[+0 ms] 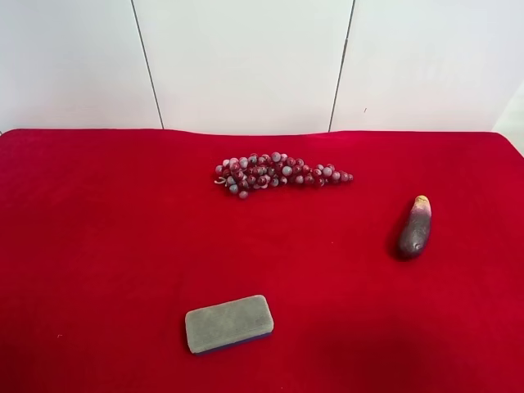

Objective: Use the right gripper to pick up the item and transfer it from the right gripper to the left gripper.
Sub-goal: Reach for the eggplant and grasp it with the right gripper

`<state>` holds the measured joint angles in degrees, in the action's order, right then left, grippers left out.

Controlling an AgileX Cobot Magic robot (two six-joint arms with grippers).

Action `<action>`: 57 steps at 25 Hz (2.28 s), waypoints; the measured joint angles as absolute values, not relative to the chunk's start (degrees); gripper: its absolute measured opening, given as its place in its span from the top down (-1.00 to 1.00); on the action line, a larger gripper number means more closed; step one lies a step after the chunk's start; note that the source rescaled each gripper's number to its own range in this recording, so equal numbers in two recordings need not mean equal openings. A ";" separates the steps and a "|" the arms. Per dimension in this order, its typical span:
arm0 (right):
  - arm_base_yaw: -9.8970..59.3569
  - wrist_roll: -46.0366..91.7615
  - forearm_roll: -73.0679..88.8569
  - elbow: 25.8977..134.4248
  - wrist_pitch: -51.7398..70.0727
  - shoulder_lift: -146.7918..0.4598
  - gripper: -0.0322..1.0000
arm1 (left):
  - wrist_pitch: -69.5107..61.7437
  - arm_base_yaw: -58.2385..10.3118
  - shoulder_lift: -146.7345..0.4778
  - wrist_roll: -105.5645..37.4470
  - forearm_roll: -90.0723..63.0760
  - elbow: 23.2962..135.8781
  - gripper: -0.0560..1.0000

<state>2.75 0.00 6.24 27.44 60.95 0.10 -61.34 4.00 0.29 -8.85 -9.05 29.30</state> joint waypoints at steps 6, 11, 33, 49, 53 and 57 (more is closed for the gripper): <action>2.75 0.00 6.24 27.44 60.95 0.10 -0.99 | -61.34 4.00 0.29 -8.85 -9.05 29.30 -1.00; 2.75 0.00 6.24 27.44 60.95 0.10 -0.99 | -61.34 4.00 0.29 -8.85 -9.05 29.30 -1.00; 2.75 0.00 6.24 27.44 60.95 0.10 -0.99 | -61.34 4.00 0.29 -8.85 -9.05 29.30 -1.00; 2.75 0.00 6.24 27.44 60.95 0.10 -0.99 | -61.34 4.00 0.29 -8.37 -11.14 29.30 -1.00; 2.75 0.00 6.24 27.44 60.95 0.10 -0.99 | -61.34 4.00 0.29 -8.37 -11.14 29.30 -1.00; 2.75 0.00 6.24 27.44 60.95 0.10 -0.99 | -61.34 4.00 0.29 -8.37 -11.14 29.30 -1.00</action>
<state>2.75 0.00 6.24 27.44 60.95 0.10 -61.34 4.00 0.29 -8.37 -11.14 29.30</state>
